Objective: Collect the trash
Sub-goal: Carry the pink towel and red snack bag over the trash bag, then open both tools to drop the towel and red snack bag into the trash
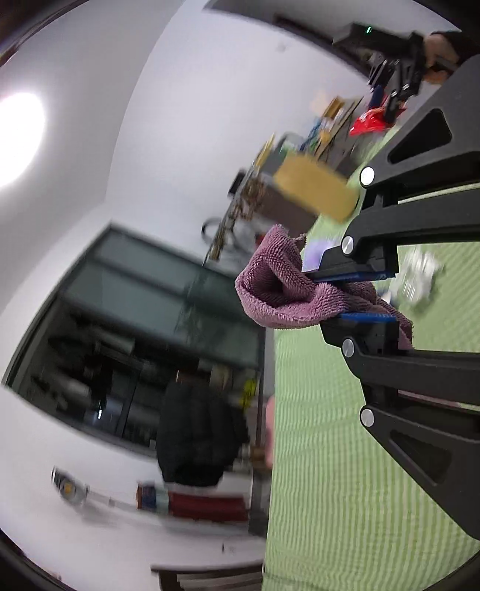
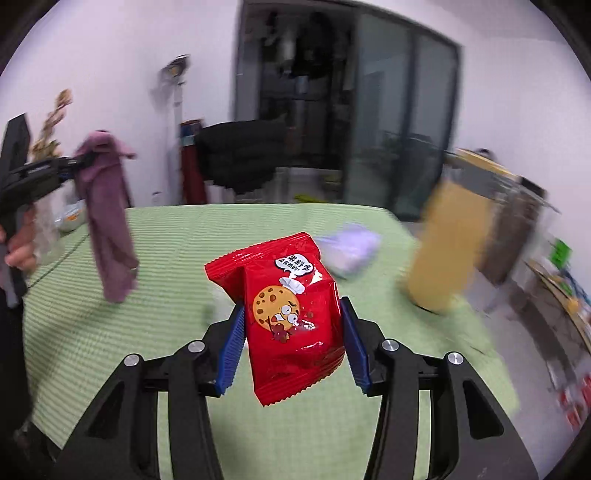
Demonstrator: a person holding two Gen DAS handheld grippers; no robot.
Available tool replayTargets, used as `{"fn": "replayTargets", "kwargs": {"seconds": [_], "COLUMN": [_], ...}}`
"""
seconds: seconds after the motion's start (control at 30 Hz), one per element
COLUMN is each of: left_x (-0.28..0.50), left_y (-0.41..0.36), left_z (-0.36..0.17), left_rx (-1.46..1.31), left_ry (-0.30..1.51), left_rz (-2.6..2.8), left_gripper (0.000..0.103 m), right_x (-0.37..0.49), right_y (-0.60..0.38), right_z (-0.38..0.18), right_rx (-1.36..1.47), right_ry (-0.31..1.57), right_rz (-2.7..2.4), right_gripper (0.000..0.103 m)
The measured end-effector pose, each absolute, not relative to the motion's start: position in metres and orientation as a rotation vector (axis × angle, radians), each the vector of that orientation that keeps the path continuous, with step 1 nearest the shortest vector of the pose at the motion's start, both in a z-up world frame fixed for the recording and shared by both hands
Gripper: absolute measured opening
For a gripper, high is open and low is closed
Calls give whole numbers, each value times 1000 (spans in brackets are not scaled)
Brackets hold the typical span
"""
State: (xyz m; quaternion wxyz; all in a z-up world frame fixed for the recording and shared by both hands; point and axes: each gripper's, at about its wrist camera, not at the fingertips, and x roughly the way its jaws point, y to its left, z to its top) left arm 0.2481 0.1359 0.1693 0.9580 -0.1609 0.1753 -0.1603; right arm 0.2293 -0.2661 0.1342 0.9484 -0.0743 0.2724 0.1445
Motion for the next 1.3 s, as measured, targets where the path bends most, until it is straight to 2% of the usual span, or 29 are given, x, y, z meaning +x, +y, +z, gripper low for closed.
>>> {"fn": "replayTargets", "kwargs": {"seconds": [0.13, 0.33, 0.53, 0.77, 1.0, 1.03, 1.13, 1.3], "left_x": [245, 225, 191, 157, 136, 134, 126, 113], "left_y": [85, -9, -127, -270, -382, -395, -434, -499], "left_z": [174, 211, 235, 216, 188, 184, 167, 127], "left_rx": [-269, -173, -80, 34, 108, 118, 151, 246], "left_ry": [437, 449, 441, 518, 628, 639, 666, 731], "left_rz": [-425, -637, -899, -1096, -1220, -1230, -1259, -1285], "left_gripper": [10, 10, 10, 10, 10, 10, 10, 10], "right_x": [192, 133, 73, 34, 27, 28, 26, 7], "right_y": [-356, -453, -534, -595, -626, -627, -632, -646], "right_z": [123, 96, 40, -43, -119, -123, -139, -125], "right_rx": [-79, 29, 107, 200, 300, 305, 318, 351], "right_ry": [555, 557, 633, 784, 928, 945, 980, 895], "right_rz": [153, -33, -222, -337, -383, -383, -386, -447], "right_gripper": [48, 48, 48, 49, 50, 51, 64, 64]}}
